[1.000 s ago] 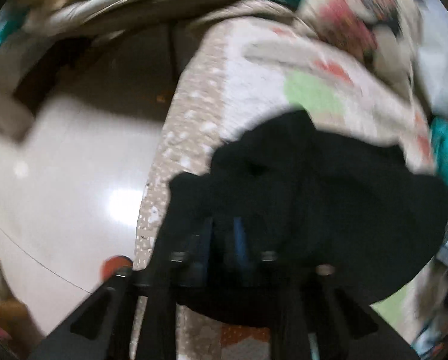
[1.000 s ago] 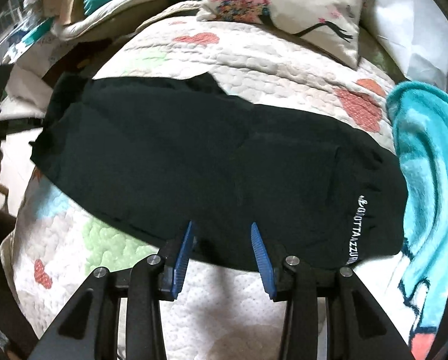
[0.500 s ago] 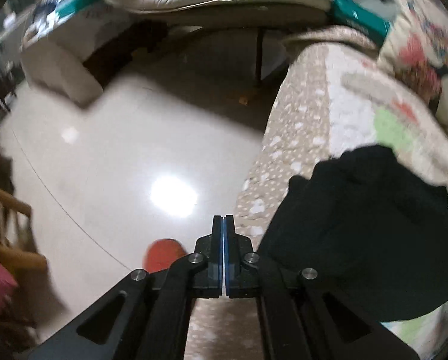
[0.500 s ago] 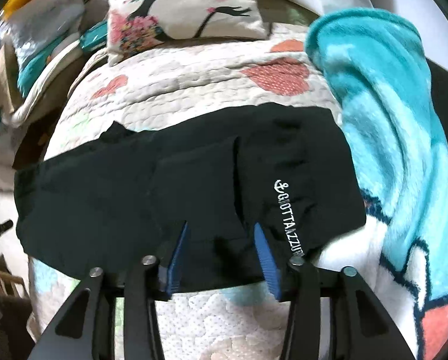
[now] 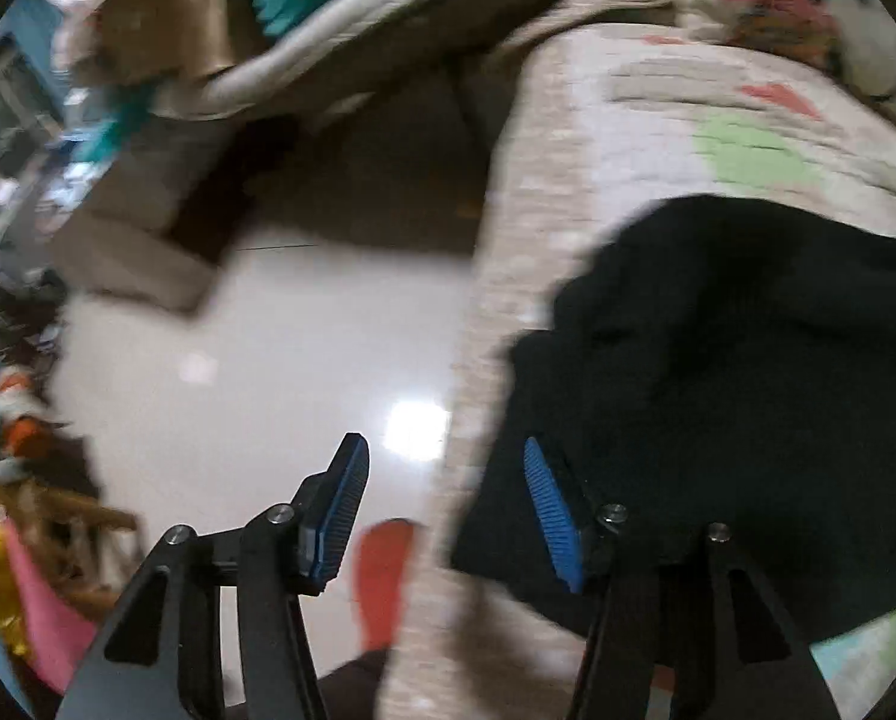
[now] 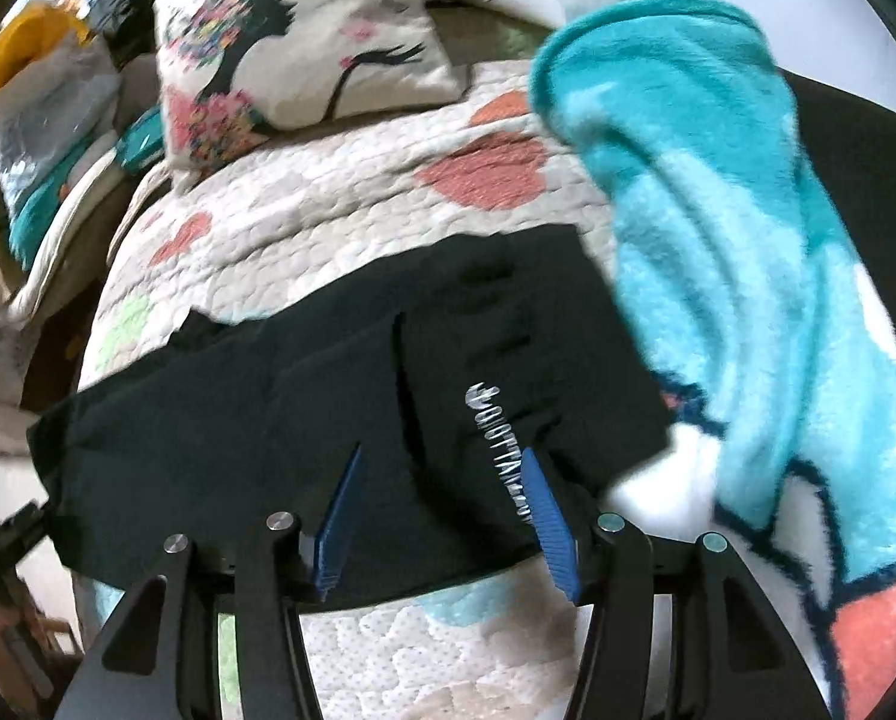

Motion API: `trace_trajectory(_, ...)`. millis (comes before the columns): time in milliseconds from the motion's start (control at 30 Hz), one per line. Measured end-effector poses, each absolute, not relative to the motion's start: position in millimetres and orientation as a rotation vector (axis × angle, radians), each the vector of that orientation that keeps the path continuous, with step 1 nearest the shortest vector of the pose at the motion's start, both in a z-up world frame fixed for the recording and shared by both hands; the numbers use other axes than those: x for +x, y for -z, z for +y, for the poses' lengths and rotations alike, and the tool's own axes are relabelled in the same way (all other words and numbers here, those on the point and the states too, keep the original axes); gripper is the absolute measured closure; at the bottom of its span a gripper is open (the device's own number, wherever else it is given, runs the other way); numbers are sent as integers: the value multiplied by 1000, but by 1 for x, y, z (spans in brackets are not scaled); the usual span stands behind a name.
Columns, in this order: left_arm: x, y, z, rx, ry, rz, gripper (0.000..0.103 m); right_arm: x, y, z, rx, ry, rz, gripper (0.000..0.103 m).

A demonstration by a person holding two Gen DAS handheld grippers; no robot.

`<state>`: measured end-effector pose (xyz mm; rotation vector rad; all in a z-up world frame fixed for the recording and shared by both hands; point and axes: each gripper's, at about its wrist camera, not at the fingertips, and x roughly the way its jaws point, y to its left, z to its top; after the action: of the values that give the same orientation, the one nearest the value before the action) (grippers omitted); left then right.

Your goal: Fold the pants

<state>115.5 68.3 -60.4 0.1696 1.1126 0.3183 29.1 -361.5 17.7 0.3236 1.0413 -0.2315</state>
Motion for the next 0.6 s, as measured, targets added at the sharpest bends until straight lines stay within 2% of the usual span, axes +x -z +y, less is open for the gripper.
trace_trajectory(67, 116, 60, 90, 114, -398, 1119, 50, 25, -18, -375, 379, 284, 1022, 40)
trace_trajectory(167, 110, 55, 129, -120, -409, 1123, 50, 21, -18, -391, 482, 298, 997, 39)
trace_trajectory(333, 97, 45, 142, -308, -339, 1092, 50, 26, -26, -371, 411, 219, 965, 39)
trace_trajectory(467, 91, 48, 139, -365, -304, 1098, 50, 49, -17, -356, 422, 101, 1013, 39)
trace_trajectory(600, 87, 61, 148, -482, -300, 1132, 50, 83, 14, -377, 505, 135, 1124, 39)
